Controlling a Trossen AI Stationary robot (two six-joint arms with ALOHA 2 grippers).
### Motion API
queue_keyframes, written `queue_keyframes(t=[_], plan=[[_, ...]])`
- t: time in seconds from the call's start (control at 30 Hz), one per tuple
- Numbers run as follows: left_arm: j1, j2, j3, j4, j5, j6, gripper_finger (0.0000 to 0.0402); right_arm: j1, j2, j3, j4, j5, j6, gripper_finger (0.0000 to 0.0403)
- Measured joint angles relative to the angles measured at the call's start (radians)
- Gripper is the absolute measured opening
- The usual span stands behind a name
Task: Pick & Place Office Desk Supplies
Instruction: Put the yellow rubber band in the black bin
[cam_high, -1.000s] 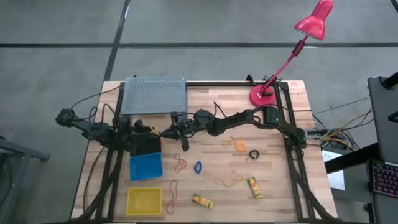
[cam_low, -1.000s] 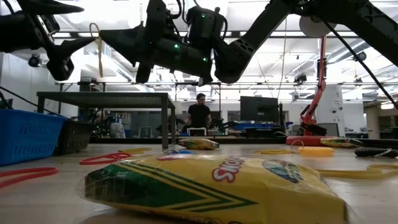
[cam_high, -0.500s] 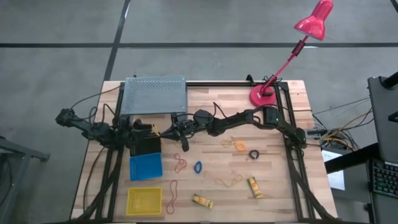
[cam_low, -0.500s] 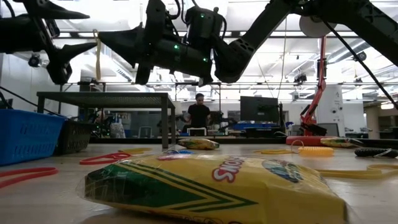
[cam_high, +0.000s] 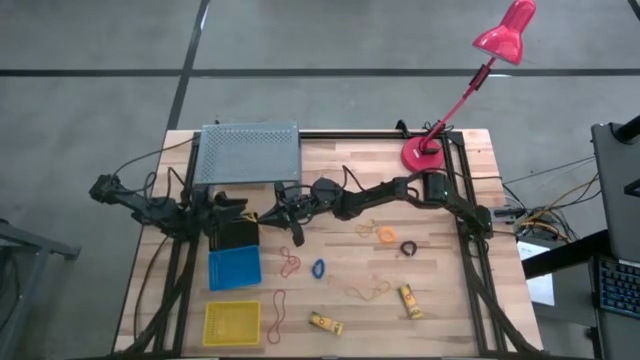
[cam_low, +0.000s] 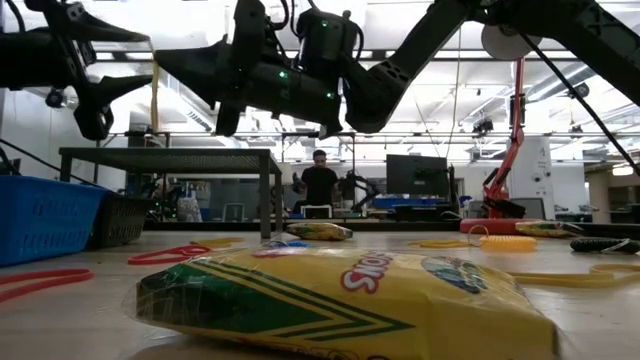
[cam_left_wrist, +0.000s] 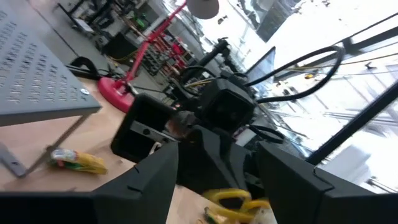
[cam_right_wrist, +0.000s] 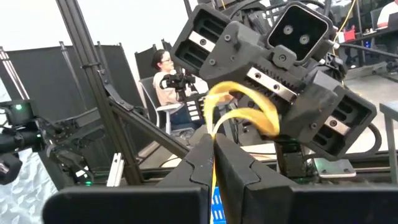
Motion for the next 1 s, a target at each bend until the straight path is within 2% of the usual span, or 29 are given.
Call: queue_keyframes(t=[0.43, 0.67, 1.0], plan=[[0.000, 0.000, 0.000, -0.004, -0.005, 0.000, 0.0191, -0.001, 0.000, 0.001, -0.027, 0.012, -0.021, 0.0008], [0.000, 0.000, -0.001, -0.003, -0.002, 0.000, 0.0191, -0.002, 0.000, 0.039, -0.033, 0.076, -0.051, 0.0008], [0.000, 0.000, -0.001, -0.002, -0.002, -0.003, 0.0186, -0.003, 0.000, 0.082, -0.179, 0.090, -0.058, 0.0008]])
